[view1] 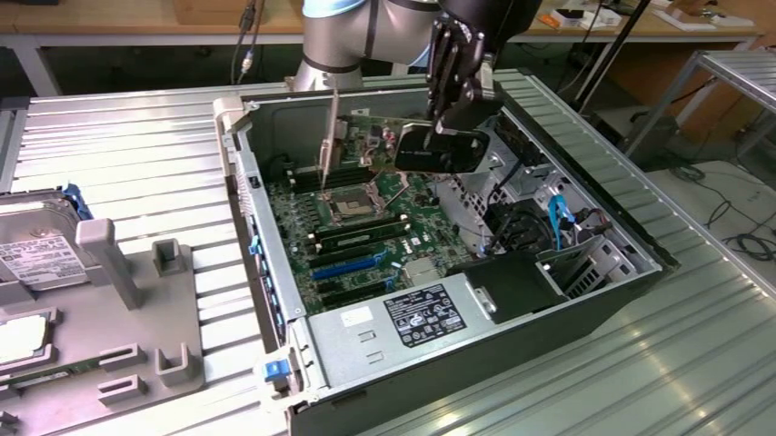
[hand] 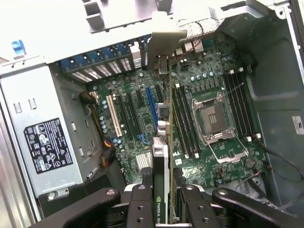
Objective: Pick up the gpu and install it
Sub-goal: 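Insert the gpu into the slot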
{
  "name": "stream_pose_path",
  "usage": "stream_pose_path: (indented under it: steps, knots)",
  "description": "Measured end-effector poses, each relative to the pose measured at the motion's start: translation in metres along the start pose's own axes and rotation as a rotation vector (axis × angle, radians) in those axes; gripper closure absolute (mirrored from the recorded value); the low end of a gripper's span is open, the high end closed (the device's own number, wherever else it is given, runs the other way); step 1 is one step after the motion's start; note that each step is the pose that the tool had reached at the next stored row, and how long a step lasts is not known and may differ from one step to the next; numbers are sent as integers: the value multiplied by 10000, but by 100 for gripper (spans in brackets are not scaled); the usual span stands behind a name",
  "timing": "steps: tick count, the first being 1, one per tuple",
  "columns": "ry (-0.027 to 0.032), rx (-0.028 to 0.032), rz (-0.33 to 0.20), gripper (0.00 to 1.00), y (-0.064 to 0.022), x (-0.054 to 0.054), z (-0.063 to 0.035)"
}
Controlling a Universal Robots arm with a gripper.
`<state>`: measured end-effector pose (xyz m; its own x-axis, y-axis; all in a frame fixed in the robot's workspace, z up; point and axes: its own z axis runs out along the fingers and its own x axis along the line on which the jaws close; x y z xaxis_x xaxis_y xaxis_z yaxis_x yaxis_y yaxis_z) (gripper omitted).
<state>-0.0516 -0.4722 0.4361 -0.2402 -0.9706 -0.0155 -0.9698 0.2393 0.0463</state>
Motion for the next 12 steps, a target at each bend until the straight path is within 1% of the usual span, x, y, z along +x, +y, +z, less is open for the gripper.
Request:
stream_pose_path:
  steps: [5, 8, 10, 12]
  knots:
    - [46, -15, -991, 73, 0, 0, 3]
    - [79, -26, -1699, 73, 0, 0, 5]
    - [94, -31, -2038, 73, 1, 0, 5]
    - [97, -34, -2099, 73, 2, 0, 14]
